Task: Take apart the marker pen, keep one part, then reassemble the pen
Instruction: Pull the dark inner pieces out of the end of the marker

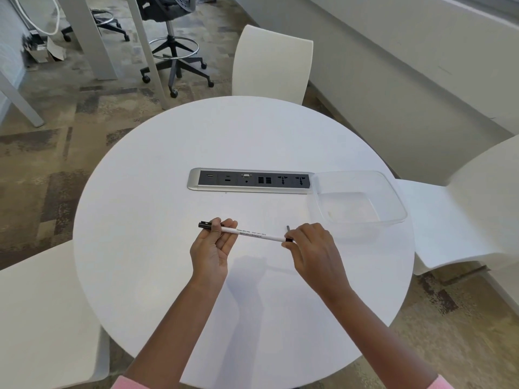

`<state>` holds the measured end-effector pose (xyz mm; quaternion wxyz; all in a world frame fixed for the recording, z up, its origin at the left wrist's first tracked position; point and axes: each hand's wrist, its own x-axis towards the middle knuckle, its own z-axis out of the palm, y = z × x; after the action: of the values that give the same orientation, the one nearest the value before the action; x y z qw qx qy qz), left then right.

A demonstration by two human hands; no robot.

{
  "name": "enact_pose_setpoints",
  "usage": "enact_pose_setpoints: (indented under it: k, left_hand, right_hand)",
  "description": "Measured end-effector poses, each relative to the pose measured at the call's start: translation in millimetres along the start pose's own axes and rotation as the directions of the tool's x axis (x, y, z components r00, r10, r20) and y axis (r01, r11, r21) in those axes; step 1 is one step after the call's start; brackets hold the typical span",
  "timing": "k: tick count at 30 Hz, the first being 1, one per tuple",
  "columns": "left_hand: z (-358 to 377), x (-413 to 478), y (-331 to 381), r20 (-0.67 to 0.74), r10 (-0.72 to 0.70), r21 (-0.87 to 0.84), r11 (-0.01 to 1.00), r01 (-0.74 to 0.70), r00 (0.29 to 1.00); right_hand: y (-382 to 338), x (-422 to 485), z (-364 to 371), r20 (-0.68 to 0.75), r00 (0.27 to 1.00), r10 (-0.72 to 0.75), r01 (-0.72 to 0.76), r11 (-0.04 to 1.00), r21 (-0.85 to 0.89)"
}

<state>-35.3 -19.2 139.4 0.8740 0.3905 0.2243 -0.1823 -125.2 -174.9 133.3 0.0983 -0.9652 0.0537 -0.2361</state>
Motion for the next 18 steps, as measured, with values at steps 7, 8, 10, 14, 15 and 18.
enact_pose_setpoints:
  k: [7,8,10,14,15,18]
  left_hand:
    - [-0.3,-0.9,-3.8,-0.003,-0.001,0.014,1.000,0.001,1.000]
    - [0.1,-0.6,-4.1,-0.004,0.001,0.016,1.000,-0.001,1.000]
    - [1.2,0.1,-3.9,-0.007,0.005,0.030,1.000,-0.004,1.000]
    - [2.7,0.3,-3.6,-0.010,0.003,0.052,0.999,-0.002,1.000]
    - [2.7,0.2,-3.7,-0.010,0.001,0.055,0.998,0.000,1.000]
    - [1.0,1.3,-3.7,-0.005,-0.005,0.064,0.998,0.005,1.000]
  right_hand:
    - [1.9,1.7,-0.9,0.037,0.999,-0.013,0.014,1.000,-0.026]
    - [3.0,1.7,-0.6,0.051,0.999,-0.012,0.013,1.000,-0.022]
    - [3.8,1.1,-0.6,0.087,0.996,0.011,-0.013,1.000,0.020]
    - [5.6,4.9,-4.5,0.240,0.967,0.082,-0.120,0.981,0.149]
    - [4.9,8.1,-6.9,0.309,0.946,0.100,-0.159,0.972,0.172]
    - [5.0,16.8,-16.8,0.555,0.818,0.152,-0.330,0.914,0.235]
